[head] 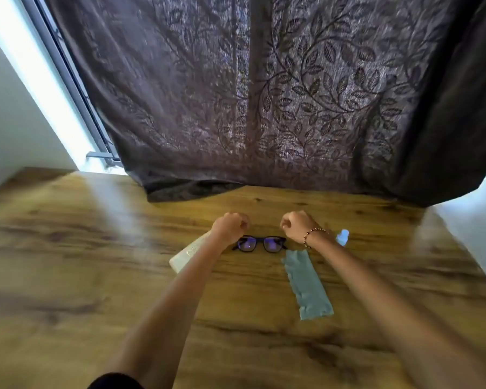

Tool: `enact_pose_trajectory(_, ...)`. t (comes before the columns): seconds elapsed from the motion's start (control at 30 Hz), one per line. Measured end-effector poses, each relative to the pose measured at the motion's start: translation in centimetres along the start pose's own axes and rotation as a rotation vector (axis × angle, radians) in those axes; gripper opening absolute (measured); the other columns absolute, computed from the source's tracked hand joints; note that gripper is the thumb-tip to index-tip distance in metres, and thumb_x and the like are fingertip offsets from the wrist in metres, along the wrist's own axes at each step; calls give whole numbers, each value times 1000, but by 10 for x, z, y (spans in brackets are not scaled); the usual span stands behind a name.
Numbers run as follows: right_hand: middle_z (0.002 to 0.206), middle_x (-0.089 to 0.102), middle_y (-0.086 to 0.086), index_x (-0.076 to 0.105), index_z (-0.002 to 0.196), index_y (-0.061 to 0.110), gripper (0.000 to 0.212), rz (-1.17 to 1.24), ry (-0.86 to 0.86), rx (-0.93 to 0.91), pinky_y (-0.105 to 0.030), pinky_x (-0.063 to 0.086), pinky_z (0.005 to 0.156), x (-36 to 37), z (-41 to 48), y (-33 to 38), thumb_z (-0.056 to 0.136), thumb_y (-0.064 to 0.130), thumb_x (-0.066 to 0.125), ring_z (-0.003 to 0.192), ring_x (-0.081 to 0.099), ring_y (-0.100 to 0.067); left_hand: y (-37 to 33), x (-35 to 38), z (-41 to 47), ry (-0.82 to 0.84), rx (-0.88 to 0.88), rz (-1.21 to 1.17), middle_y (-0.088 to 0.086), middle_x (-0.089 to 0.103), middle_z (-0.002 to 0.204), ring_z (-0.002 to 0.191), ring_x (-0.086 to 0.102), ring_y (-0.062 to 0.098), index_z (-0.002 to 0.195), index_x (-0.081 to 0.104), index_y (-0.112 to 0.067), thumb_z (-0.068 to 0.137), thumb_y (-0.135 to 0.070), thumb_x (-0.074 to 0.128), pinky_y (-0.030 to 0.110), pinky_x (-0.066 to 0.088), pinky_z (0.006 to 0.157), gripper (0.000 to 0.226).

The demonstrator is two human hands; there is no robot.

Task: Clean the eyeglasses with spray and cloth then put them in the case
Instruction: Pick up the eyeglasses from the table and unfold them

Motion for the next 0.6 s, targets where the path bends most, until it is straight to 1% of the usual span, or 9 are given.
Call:
enact_pose_trajectory(0.07,102,71,-7,72,93,11,22,23,13,41,-24,46,82,6,-1,-9,91,8,50,99,64,-22,4,2,-1,12,-17,37,3,65,121,110,60,26,116,66,-23,98,-19,45,41,49,94,28)
enact_pose_trajectory(0.13,103,71,-5,72,94,12,21,45,37,70,-20,43,79,15,-4,-16,92,9,51,96,63,-19,6,4,-4,12,-34,52,1,66,121,110,60,23,116,66,-23,98,-18,46,40,46,96,28)
enact_pose_trajectory(0.17,102,71,-4,72,95,12,21,70,49,83,-21,43,77,19,-5,-18,93,10,52,91,63,-18,5,5,-5,16,-34,57,0,66,120,110,60,23,115,67,-23,98,-18,47,40,45,97,27)
enact_pose_trajectory(0.23,100,70,-6,71,96,12,19,147,67,108,-27,51,79,25,-4,-23,94,10,52,84,64,-18,6,8,-4,17,-35,58,0,66,119,109,59,23,112,68,-25,98,-18,47,41,43,100,26)
enact_pose_trajectory(0.3,99,68,-8,71,95,10,18,248,82,132,-33,57,81,28,-3,-27,94,8,53,86,69,-22,7,11,-4,20,-34,66,-1,66,119,109,59,22,111,68,-26,98,-20,46,40,42,100,26)
enact_pose_trajectory(0.37,99,67,-8,71,94,10,16,311,100,136,-36,58,81,31,-2,-29,94,7,55,86,70,-22,8,11,-4,16,-34,67,-1,66,118,109,59,22,111,68,-26,98,-20,46,39,42,99,26)
enact_pose_trajectory(0.47,98,68,-8,70,89,12,11,352,124,119,-36,58,82,34,-2,-29,90,5,61,83,70,-18,7,12,-3,12,-34,63,-1,66,118,109,59,22,111,68,-26,98,-22,46,40,41,100,26)
enact_pose_trajectory(0.6,92,70,-7,71,89,10,9,342,100,108,-29,57,81,32,-4,-28,88,4,64,75,65,-11,8,12,-1,36,-32,44,1,67,118,108,60,23,112,68,-24,98,-28,49,41,42,100,24)
Point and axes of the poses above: each hand's wrist, its own z-axis towards the middle knuckle, its own x-axis out of the palm, y = z × x, the point moved 9 cm from there along z, towards the middle knuckle
